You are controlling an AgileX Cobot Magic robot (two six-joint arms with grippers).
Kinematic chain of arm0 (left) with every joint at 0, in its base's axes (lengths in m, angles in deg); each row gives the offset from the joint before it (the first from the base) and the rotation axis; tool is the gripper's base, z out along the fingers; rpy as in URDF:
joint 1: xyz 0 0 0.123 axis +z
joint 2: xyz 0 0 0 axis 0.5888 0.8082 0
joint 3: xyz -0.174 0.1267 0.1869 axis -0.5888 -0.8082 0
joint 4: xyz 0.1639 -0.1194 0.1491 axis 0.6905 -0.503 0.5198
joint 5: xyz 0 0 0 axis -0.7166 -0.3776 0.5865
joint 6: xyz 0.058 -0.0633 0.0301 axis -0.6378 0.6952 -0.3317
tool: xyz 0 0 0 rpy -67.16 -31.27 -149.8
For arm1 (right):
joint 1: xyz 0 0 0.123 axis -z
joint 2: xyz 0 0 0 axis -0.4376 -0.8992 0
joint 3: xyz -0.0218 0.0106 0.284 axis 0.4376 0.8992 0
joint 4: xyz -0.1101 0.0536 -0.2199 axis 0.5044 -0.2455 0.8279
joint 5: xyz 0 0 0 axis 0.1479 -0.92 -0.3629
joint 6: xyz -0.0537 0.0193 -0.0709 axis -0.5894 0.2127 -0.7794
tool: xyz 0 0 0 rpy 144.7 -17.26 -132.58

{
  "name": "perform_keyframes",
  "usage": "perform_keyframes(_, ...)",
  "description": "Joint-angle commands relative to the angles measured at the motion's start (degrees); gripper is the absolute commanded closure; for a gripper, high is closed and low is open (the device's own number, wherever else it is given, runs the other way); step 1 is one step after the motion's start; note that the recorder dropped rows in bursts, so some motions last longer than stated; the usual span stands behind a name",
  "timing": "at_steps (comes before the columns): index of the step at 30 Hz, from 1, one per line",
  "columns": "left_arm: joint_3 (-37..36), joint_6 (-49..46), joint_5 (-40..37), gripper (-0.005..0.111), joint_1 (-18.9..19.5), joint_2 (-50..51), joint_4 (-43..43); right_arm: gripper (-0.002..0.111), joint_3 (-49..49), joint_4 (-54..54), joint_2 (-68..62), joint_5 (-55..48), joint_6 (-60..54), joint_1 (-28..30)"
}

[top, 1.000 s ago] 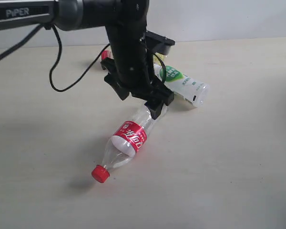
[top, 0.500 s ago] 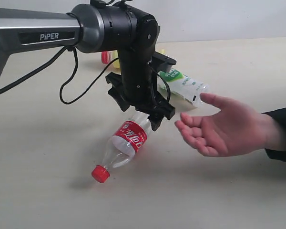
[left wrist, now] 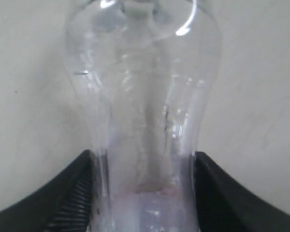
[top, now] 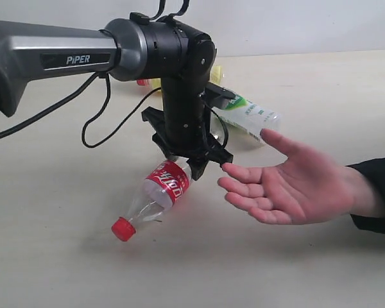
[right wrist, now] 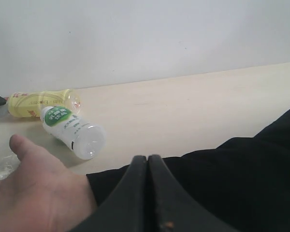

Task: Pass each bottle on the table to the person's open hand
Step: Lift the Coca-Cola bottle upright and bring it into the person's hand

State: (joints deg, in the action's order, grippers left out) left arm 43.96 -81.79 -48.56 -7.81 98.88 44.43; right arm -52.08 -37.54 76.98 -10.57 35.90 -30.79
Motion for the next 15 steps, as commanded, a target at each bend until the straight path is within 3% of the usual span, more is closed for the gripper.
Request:
perform_keyframes(1,-0.28,0.34,-2.47,0.103,-0.02,-0.34,0.16,0.108,0.29,0.22,0.35,0.37,-0.37,0.16)
perform_keyframes(15,-0.17,2.88,-4.12,0.107,0.1,-12.49,6.26,0.108,0.29,0.22,0.35,0.37,-0.37,0.16)
